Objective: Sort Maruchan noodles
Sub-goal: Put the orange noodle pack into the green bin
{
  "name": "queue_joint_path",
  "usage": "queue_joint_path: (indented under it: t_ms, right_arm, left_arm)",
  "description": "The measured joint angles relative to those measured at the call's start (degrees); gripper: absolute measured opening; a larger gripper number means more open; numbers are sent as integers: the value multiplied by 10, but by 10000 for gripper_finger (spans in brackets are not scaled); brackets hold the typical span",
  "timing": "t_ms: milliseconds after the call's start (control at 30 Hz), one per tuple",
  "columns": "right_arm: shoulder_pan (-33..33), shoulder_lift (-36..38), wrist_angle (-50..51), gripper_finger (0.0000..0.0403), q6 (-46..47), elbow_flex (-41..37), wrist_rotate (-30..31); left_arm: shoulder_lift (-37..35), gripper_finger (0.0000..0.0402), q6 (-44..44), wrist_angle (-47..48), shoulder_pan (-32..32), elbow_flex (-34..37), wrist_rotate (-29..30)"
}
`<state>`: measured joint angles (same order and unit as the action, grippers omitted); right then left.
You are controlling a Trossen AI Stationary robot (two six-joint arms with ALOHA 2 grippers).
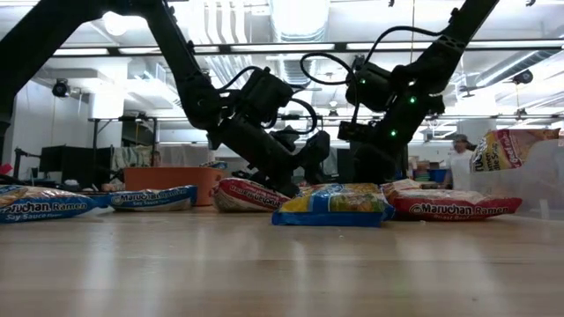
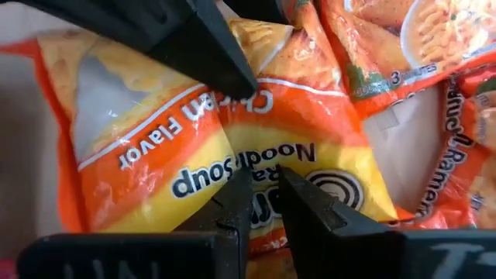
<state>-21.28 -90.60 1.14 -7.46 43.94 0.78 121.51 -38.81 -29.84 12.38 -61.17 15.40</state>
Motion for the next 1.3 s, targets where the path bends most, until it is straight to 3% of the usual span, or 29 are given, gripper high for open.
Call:
queue_joint_path:
  t_ms: [333,667,1033,1300]
  right_arm:
    - [0,92,23,59,40,-4,2]
    - [3,257,31,59,55,-68,2]
    - [3,416,29,59,61,-124,3]
    - [3,452,29,59,64,-143,3]
  left_arm:
    - [-3,81,15,4,-2,0,-1]
    - [-29,10,83,9,-17,2,-2]
    - [-101,0,217,4,-41,2,13]
    - [-139,0,365,14,-75,2,11]
